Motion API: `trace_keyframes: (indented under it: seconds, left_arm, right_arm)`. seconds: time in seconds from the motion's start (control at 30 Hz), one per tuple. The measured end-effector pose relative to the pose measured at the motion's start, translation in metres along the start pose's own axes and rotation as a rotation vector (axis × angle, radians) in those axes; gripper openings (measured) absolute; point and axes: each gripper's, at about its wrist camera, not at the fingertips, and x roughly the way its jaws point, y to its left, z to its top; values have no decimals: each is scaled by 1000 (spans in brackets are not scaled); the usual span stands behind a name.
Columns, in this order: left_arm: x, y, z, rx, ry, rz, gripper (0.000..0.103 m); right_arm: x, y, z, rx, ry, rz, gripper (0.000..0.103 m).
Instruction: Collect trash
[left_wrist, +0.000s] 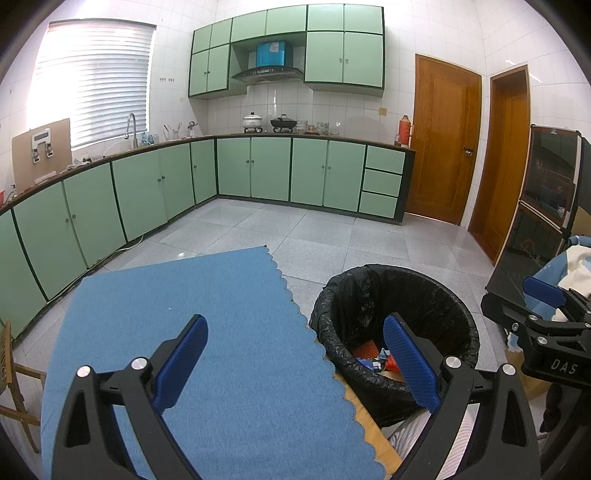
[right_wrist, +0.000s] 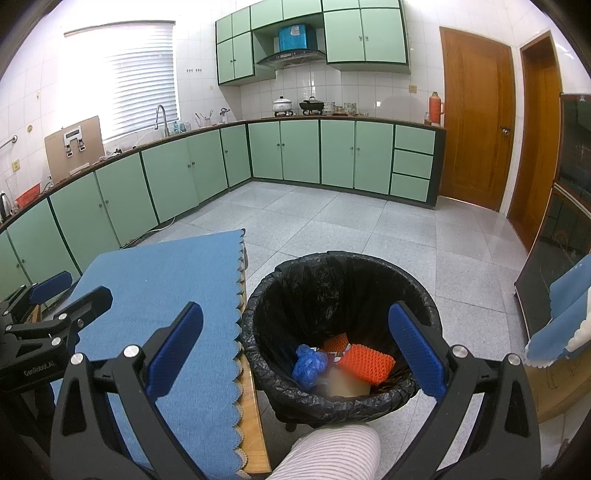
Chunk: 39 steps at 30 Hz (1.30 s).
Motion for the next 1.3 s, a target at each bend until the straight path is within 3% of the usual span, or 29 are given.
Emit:
trace_keyframes:
  seconds: [1.3]
  left_arm:
    - [4, -3, -4, 1, 5, 2, 96]
  right_arm:
    - [3, -1, -3, 1, 4, 2, 98]
